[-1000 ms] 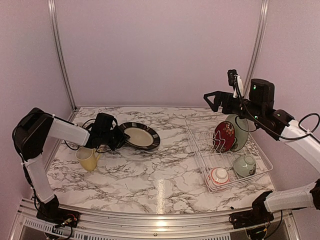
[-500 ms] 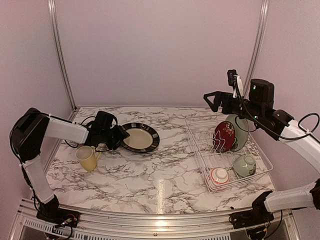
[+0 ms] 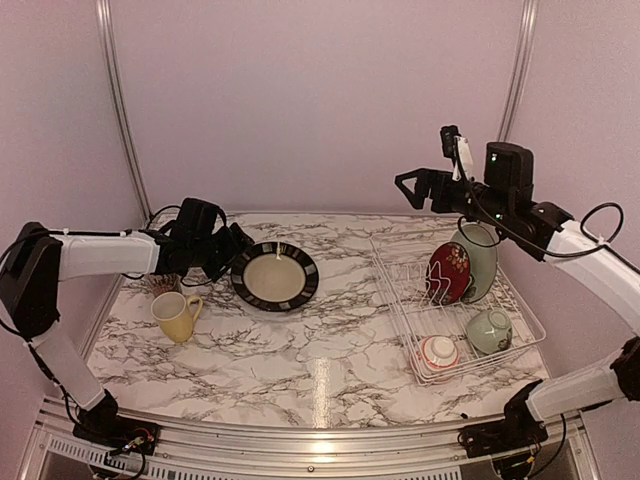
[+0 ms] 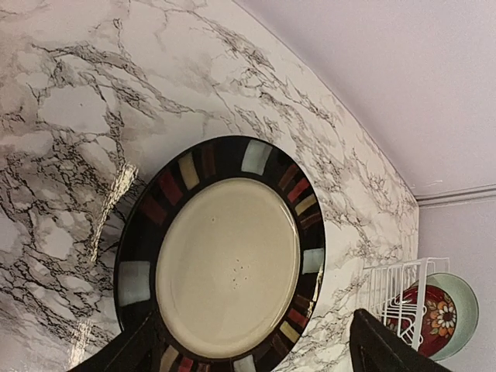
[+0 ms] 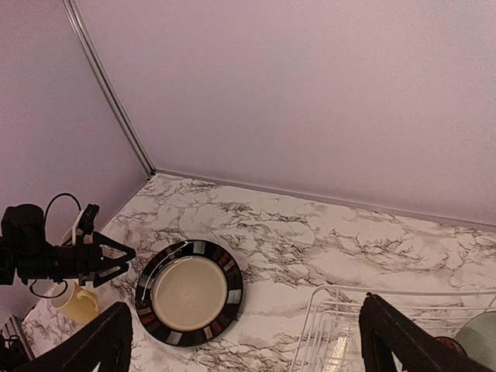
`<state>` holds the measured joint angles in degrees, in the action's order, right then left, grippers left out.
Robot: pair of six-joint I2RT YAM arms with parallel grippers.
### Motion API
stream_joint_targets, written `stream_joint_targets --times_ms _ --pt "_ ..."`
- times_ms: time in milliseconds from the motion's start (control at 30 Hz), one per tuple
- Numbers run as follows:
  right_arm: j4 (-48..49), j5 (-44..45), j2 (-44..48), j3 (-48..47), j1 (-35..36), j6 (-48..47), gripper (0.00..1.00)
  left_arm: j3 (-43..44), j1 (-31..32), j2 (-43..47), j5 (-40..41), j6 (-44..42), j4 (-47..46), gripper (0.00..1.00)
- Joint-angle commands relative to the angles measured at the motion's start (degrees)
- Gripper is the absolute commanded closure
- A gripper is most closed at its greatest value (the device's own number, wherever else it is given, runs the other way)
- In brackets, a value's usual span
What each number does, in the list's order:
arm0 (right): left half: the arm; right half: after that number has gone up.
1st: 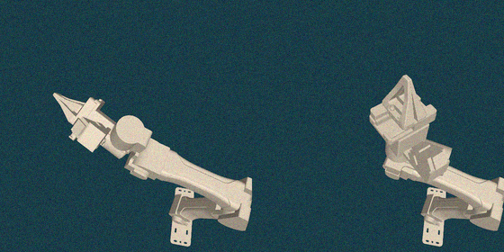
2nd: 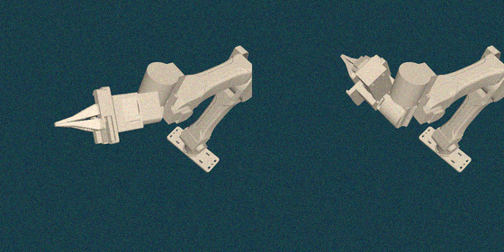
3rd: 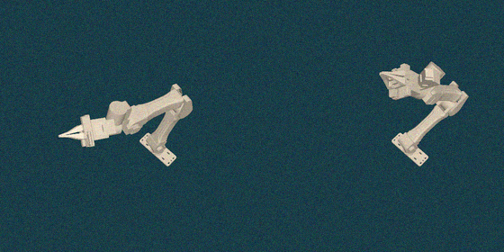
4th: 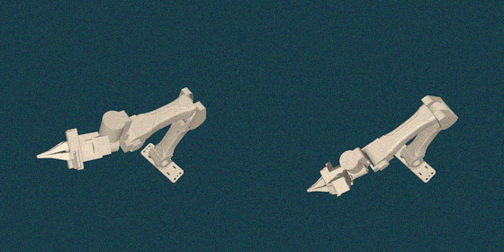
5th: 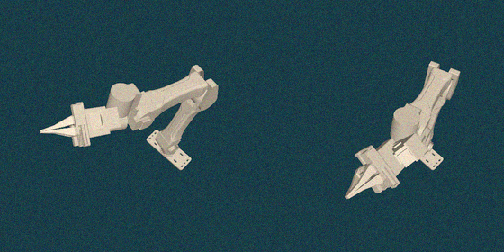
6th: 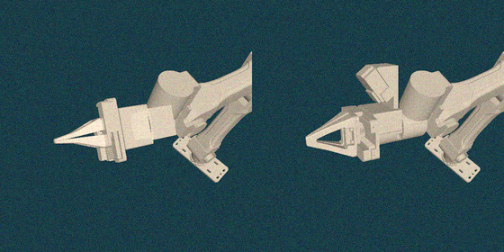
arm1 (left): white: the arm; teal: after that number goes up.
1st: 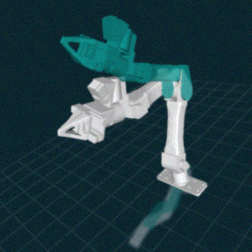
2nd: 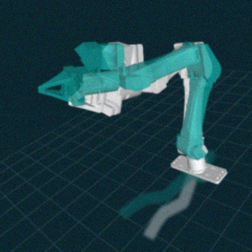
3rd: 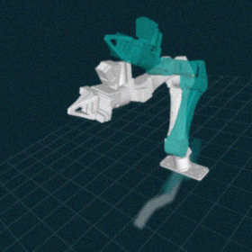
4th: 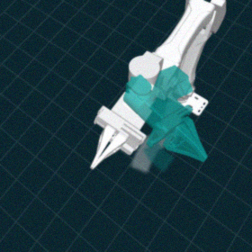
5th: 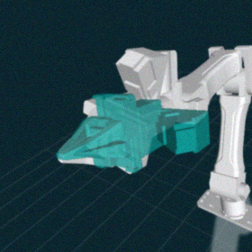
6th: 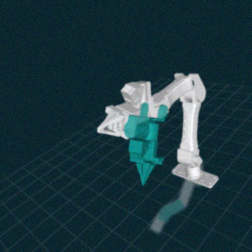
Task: Unload the mixed dishes from the dish rack
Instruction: Place the plate at the center of the board, then grab the plate from the dish rack.
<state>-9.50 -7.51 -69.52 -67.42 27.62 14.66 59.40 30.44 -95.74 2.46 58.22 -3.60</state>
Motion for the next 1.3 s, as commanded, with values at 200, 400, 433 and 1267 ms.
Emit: stream_joint_targets --times_ms 200,400,433,1267 --pt "0.03 -1.57 -3.81 -6.54 -0.37 -2.64 0.01 2.69 0.79 6.79 5.41 -3.06 7.69 0.10" --pt "-1.45 0.97 -4.14 -6.85 -0.54 -4.83 0.02 10.00 4.81 9.85 9.83 -8.63 13.40 0.05" --pt "-1.65 1.34 -4.21 -6.81 -0.54 -5.26 0.02 11.16 5.56 10.56 10.14 -9.63 13.87 0.04" --pt "-20.40 31.66 -2.75 -3.93 -2.53 -8.19 0.01 4.47 8.77 39.20 8.07 -31.84 10.91 0.01"
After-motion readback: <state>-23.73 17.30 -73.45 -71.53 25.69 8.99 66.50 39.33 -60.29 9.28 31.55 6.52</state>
